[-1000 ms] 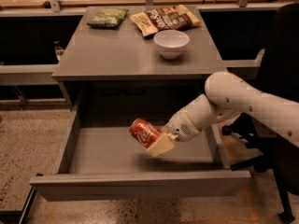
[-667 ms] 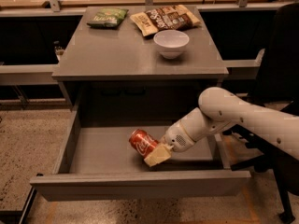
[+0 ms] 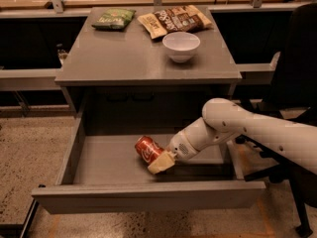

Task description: Place coke can into top drawer

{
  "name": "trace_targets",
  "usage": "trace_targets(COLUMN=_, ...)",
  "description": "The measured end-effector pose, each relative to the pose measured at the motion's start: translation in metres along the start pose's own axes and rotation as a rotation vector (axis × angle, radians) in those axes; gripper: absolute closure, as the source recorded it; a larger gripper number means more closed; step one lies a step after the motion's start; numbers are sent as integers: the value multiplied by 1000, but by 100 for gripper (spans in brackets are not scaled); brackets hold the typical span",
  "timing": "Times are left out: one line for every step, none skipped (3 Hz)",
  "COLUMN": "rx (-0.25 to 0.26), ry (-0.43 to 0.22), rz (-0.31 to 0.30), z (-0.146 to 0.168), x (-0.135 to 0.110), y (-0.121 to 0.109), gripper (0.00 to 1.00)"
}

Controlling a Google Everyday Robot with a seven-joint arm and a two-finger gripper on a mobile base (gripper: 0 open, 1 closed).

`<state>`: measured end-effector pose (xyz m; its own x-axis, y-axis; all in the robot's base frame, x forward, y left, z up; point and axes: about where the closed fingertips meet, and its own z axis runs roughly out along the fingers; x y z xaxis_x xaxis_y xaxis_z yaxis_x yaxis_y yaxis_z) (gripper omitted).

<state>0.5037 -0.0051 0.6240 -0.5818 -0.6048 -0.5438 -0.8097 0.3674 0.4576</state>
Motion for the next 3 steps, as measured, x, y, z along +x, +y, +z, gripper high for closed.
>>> trace_targets(rx=-3, ry=2, rz=-1, z=2, x=0, y=1, gripper=13)
trace_targets(rx=-6, ry=3, rz=-2, z=3, x=0, y=1, gripper=0)
trace_targets(rx=-6, ry=3, rz=-2, z=3, x=0, y=1, gripper=0)
